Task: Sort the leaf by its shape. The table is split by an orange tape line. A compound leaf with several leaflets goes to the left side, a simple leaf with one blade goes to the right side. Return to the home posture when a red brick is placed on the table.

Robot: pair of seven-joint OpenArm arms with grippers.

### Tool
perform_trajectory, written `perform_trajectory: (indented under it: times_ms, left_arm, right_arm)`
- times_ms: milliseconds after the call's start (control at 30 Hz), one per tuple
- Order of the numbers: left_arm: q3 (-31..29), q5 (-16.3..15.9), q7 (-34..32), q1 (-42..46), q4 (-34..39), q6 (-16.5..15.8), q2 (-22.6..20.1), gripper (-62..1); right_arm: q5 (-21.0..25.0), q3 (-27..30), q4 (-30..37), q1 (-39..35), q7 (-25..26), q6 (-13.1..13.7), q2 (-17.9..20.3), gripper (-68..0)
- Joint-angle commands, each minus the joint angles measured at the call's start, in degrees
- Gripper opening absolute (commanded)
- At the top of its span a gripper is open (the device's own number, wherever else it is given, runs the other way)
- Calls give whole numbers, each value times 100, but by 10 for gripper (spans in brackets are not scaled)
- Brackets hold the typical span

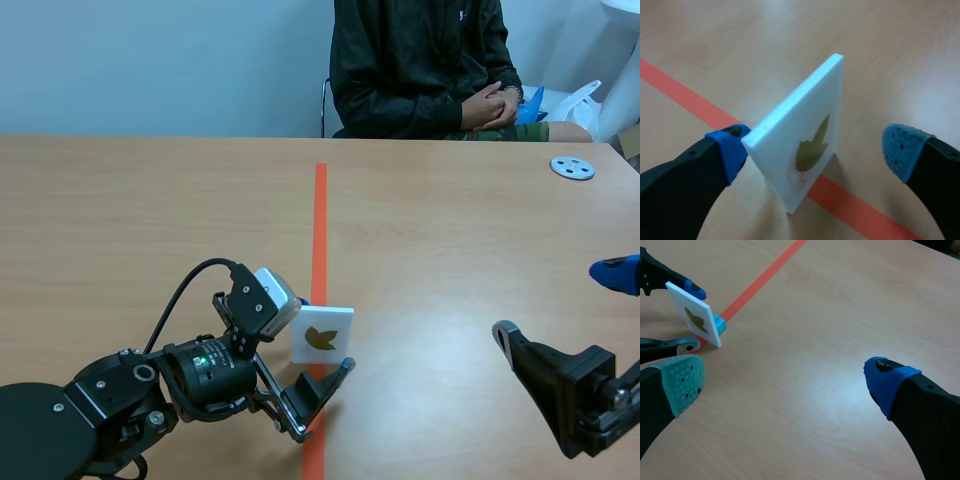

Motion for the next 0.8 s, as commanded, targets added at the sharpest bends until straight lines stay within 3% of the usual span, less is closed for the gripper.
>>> perform_trajectory:
  times_ms: [0,67,167,433,633,767]
  left_arm:
    - [-37,-37,-76,-48,109,-28,61,-165]
    - [-26,-37,-20,-48,109,72,61,-238]
    - [2,-37,-4,-48,107,199,61,-296]
    - [2,-37,55,-48,107,216,61,-516]
    - [0,-39,7,-46,140,210,61,-524]
    - [-24,-81,39,22,542,201,-20,-524]
  right_arm:
    - [20,7,81,66,81,-20,-4,4]
    - [20,7,81,66,81,-20,-4,4]
    - [20,7,81,66,81,-20,-4,4]
    - [20,7,81,66,81,-20,-4,4]
    - [20,7,81,66,81,-20,-4,4]
    - [20,7,81,66,79,-20,-4,4]
